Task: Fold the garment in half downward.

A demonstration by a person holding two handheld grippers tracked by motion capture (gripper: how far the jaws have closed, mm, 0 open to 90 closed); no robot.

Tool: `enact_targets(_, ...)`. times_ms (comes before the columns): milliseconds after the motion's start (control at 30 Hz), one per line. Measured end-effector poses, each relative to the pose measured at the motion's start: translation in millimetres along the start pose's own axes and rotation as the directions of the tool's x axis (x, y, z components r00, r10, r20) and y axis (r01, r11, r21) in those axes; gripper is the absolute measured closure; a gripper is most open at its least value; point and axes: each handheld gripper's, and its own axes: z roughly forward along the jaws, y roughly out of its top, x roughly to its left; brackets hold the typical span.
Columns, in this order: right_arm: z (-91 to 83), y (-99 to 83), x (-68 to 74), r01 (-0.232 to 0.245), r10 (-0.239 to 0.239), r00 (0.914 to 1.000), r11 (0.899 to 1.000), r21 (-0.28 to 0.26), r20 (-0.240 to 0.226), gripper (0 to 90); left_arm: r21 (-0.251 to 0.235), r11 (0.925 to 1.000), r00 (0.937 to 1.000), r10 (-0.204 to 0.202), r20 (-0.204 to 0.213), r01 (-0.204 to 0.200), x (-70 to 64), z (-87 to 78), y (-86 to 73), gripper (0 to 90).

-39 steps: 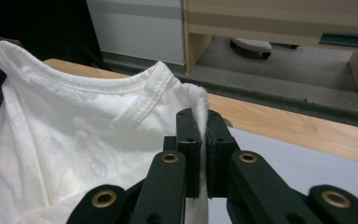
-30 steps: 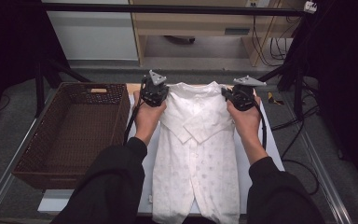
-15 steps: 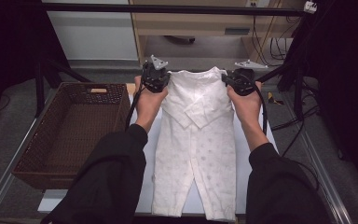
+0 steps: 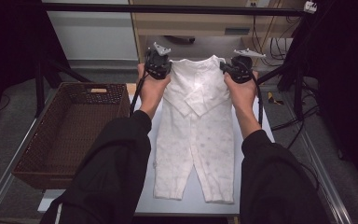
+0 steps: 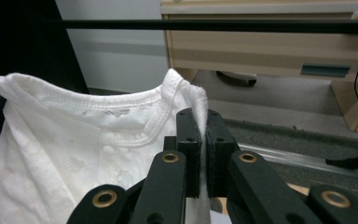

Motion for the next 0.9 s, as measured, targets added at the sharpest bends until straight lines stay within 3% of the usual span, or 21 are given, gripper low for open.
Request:
enact_targets(167,1.3,0.0,2.1,0.027,-0.027,0.9996,1.000,0.003,-0.001,87.1,0.012,0.9999,1.0000,-0.001,0.002,0.001,-0.7,-3.6,1.2,88.7)
enact_targets(233,-1.0,-4.8,2.6,0.041,-0.041,0.9992,0.999,0.011,-0.001,87.1,0.018,0.9996,0.9997,0.024,0.000,-0.024,-5.1,-7.5,-2.5,88.6)
enact_targets(400,-10.3,-24.8,4.7,0.075,-0.076,0.9971,0.996,0.051,0.008,87.1,0.037,0.9991,0.9994,0.021,0.027,-0.022,-22.3,-19.4,-27.0,88.7)
enact_targets(633,-17.7,-56.3,5.1,0.046,-0.045,0.9989,0.997,0.065,-0.013,87.1,0.048,0.9988,0.9984,0.009,0.055,-0.012,-35.6,-29.8,-46.3,88.6)
enact_targets(700,-18.1,-65.4,6.7,0.051,-0.050,0.9986,0.996,0.070,-0.019,87.0,0.061,0.9977,0.9976,0.028,0.064,-0.032,-39.7,-32.2,-57.6,88.7)
enact_targets(900,-24.2,-81.8,9.4,0.043,-0.040,0.9986,0.996,0.073,-0.034,87.0,0.077,0.9970,0.9963,-0.001,0.086,-0.005,-40.8,-37.4,-78.4,88.5)
